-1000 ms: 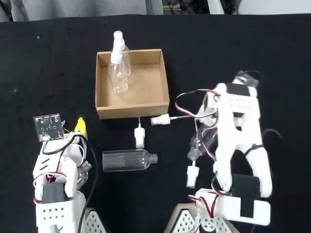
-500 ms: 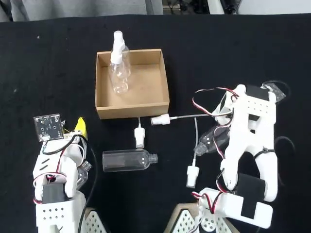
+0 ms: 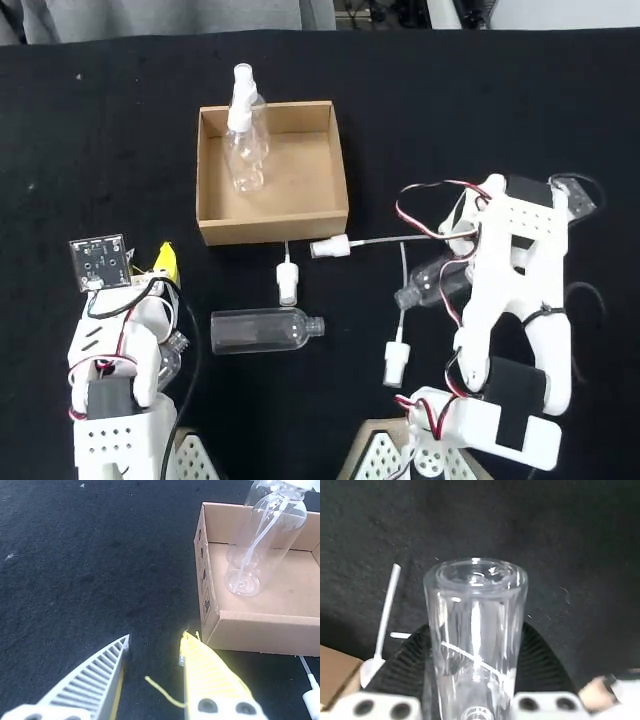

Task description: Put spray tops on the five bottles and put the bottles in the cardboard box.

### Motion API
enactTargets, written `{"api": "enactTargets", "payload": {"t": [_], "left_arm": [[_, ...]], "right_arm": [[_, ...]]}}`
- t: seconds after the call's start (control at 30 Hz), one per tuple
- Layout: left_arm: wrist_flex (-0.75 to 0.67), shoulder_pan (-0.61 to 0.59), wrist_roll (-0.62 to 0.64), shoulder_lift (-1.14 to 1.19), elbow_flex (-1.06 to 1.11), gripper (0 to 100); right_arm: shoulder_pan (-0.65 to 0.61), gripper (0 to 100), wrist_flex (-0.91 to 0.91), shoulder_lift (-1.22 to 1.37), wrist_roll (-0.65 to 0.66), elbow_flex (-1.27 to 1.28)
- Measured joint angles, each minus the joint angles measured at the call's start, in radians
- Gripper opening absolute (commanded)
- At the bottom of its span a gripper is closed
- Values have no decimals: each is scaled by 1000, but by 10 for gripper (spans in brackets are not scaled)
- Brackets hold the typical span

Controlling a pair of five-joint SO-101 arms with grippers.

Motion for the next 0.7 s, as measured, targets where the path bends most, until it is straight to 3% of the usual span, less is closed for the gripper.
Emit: {"api": "enactTargets", "payload": {"t": [0.23, 0.7], "left_arm": [[0, 0, 0, 0, 0, 160], [0, 0, 0, 0, 0, 160]], "right_arm": [[0, 79, -106, 0, -5, 51], [0, 80, -115, 2, -6, 54]]}}
